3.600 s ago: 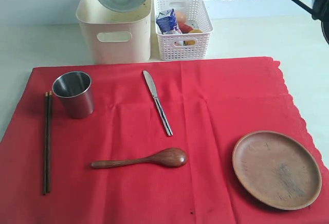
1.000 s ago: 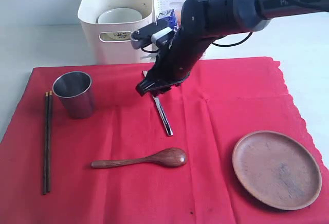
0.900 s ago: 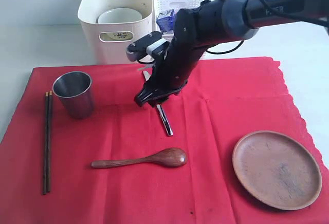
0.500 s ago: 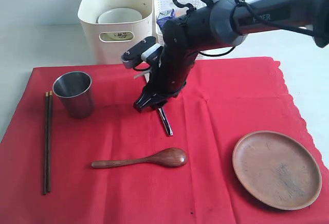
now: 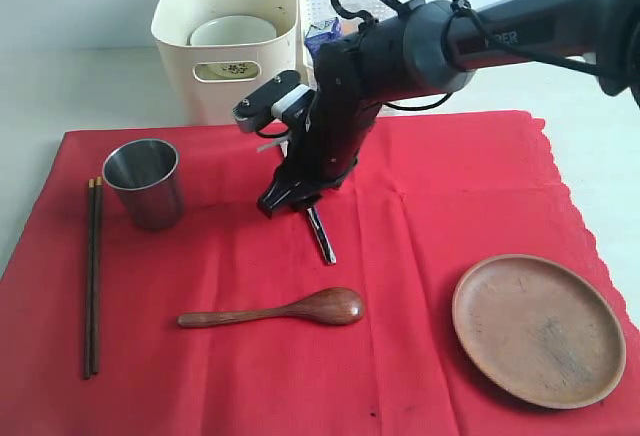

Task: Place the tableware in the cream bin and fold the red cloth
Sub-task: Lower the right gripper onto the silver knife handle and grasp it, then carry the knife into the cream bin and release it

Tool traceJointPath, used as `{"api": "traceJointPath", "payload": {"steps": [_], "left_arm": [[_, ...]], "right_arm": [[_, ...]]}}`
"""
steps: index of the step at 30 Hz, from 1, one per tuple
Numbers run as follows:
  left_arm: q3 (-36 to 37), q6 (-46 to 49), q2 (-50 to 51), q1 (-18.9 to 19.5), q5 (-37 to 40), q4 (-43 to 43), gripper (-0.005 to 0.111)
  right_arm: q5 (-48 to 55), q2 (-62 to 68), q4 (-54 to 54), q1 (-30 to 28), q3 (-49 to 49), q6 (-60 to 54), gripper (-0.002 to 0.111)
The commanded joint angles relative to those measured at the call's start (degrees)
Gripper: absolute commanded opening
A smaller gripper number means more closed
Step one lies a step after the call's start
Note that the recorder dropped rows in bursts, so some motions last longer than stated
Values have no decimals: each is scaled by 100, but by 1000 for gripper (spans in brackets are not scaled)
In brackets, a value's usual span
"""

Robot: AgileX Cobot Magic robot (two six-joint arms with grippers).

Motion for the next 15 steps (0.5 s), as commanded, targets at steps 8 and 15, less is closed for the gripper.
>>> {"api": "traceJointPath", "payload": {"steps": [8,15], "left_arm": [[-1,-4,-11,-42,-8,-40,1],[-1,-4,-11,-42,-8,-40,1]], "right_arm": [[-30,-16,-66,-6,32,-109,0],[9,-95,-66,-6,32,-109,0]]}}
